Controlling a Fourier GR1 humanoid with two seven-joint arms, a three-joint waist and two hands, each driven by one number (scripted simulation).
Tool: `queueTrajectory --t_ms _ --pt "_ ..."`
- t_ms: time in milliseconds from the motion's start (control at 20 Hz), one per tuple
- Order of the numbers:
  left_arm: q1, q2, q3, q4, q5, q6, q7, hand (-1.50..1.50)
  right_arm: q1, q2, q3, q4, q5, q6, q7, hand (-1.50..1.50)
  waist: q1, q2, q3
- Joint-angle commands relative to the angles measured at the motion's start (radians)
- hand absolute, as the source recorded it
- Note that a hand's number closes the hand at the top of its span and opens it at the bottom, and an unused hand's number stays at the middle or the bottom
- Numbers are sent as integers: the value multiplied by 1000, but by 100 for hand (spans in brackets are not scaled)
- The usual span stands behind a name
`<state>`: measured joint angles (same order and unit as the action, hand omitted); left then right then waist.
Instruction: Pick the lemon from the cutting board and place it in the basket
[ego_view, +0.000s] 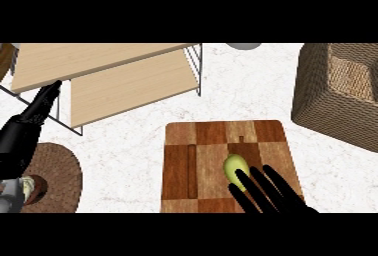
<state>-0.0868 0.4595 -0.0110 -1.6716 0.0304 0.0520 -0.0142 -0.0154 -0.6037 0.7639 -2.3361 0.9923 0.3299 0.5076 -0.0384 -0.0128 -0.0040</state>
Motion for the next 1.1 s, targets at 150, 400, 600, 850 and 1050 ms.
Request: queueTrajectory --t_ms 150,400,600,850,1050 --pt "-116 -65 -42 127 -51 -9 12 0 -158 201 15 -44 -33 315 197 -150 32 14 2" --pt "-108 -36 9 107 -21 -70 32 0 -252 303 -21 73 -24 423 221 -150 41 14 3" --pt "-109 -65 9 92 -52 -61 31 0 -155 268 46 170 75 311 164 -150 37 13 4" --pt "-157 -86 16 163 -70 -67 26 0 -143 249 -8 280 105 215 84 -150 33 15 4" --pt "-125 -98 22 80 -82 -75 60 0 -129 251 -36 361 145 118 1 -150 38 13 4"
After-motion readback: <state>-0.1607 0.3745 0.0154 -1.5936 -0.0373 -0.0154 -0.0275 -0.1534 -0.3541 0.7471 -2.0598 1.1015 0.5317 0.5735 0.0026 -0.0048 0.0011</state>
